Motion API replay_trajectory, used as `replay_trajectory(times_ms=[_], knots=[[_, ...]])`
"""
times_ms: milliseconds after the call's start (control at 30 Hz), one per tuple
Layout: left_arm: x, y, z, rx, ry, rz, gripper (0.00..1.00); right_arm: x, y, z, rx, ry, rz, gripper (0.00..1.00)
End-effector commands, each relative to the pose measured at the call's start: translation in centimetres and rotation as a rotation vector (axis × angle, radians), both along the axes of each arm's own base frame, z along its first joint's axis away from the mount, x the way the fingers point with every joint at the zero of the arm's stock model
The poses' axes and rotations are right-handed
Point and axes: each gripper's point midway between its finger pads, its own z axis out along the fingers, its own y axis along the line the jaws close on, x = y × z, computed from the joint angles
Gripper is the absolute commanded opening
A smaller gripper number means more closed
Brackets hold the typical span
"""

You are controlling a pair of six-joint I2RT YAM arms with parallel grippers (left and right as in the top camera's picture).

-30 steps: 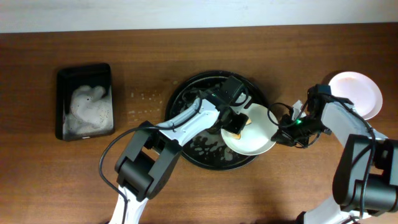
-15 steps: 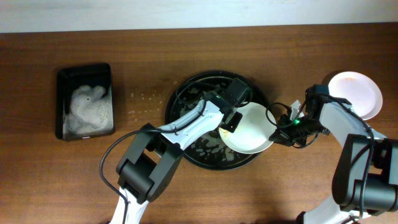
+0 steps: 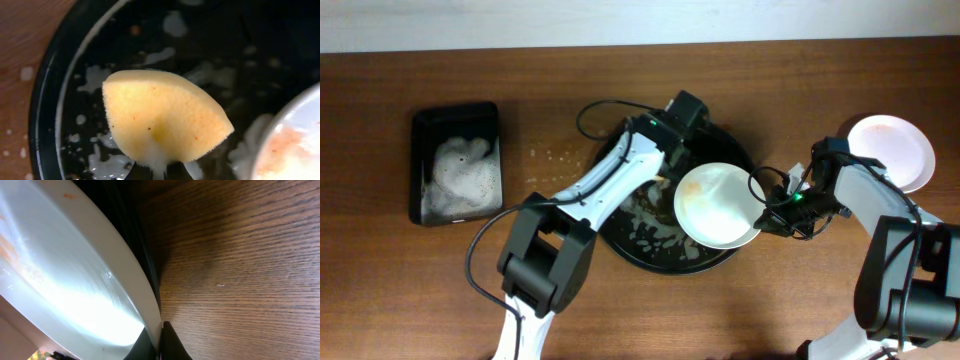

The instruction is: Clean dirty plates on tray and stack at the side

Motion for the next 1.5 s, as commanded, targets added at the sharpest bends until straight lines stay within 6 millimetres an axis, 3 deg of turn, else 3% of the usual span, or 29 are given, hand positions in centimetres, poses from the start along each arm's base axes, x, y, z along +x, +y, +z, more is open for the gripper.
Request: replay_trajectory(times_ms=[0,200,333,600,833,967,1167,1467], knots=[[0.0,-0.1,-0.3,-0.048,0.050,-0.013,0.00,0.0,-2.9,0.9,-0.174,-0.019,-0.002,0.04],[-0.9,-1.5,-0.2,-0.284,0.197,-0.042,0.01,1.5,-4.7,5.0,-0.309,-0.109,0.014,0.04],[-0.9,-1.8,0.7,-0.459,0.289,-0.050,0.05,3.0,-3.8,8.0,-0.415,-0.224,0.103,0.04],[-1.7,-0.6,1.5,-0.556,0.365,-0.156,0.05,4.4,-3.2,14.6,-1.010,-0.361,0.292,0.04],[-1.8,-0.4,1.4,-0.546,0.367,-0.160,0.05,4.7,1.4,19.9,-1.420,-0.574,0.449,0.04],[-1.8,-0.4,1.4,-0.544,0.367,-0.160,0.05,4.5,3.0,21.0,-1.480,-0.634,0.484,0.04],[-1.8,-0.4,1.4,-0.544,0.366,-0.160,0.06,4.5,2.6,22.7,-1.603,-0.646,0.509,0.04],[-1.8,-0.4,1.4,-0.544,0.367,-0.160,0.06,4.6,2.3,23.4,-1.642,-0.651,0.495,0.04]])
